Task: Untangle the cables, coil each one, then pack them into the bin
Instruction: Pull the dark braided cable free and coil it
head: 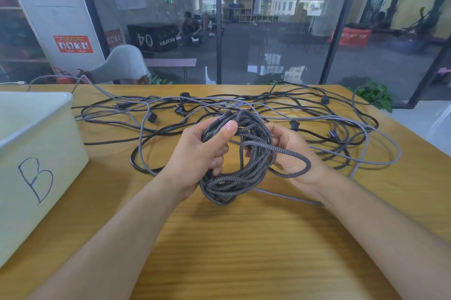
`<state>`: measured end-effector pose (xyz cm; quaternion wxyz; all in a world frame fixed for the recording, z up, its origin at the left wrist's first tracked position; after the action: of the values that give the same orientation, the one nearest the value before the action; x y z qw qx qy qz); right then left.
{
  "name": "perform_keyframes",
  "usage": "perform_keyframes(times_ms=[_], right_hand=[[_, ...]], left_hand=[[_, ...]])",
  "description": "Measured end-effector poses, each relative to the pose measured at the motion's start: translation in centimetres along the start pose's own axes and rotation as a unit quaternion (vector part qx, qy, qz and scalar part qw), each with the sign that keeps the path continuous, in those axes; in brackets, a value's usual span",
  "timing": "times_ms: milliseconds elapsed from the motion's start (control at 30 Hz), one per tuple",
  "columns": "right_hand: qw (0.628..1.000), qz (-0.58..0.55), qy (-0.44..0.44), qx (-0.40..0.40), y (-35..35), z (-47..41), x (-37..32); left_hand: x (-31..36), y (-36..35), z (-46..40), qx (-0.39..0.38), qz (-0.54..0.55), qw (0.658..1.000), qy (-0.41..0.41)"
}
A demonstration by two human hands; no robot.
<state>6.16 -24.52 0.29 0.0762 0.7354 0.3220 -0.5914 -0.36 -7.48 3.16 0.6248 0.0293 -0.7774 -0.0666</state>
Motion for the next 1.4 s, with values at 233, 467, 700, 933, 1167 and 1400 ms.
perform_keyframes(times_ms=[233,467,700,933,1167,1400], right_hand=[[0.984,-0.137,-0.110,-0.035,-0.5,-0.7,0.9],[0.967,-0.165,-0.170,-0.092,-2.5,0.9,-0.2],[0.997,0.015,-0.041,0.065,-3.6,0.4,-0.2],[0.801,0.589,0.076,0.076,-2.9,1.1,-2.6],[0.918,0.365,0.136,0.079,-2.5,1.6,-3.6],[0.972,-0.179,0.087,0.126,-0.8,0.3,-5.1]], left_hand=[[0.3,-0.3,0.0,0.013,0.000,1.000,0.005],[-0.6,0.5,-0.5,0.057,-0.072,0.996,-0.020],[-1.0,-0.1,-0.5,0.073,-0.067,0.995,-0.018],[-1.6,0.1,-0.6,0.096,-0.030,0.995,0.020],[-1.6,1.6,-0.7,0.133,-0.027,0.990,0.022],[-2.8,3.8,-1.3,0.186,-0.063,0.980,0.033]])
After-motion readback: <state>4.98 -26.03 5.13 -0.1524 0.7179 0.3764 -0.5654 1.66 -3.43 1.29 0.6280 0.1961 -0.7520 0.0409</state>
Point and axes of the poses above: each hand's wrist, its own z-axis away from the middle knuckle, its own y-axis out of the back of the hand, x = y × z, the point moved 6 cm from there along -z, towards the middle knuckle, and after that the axes turned 13 degrees about -z, right-handed, at the moved point
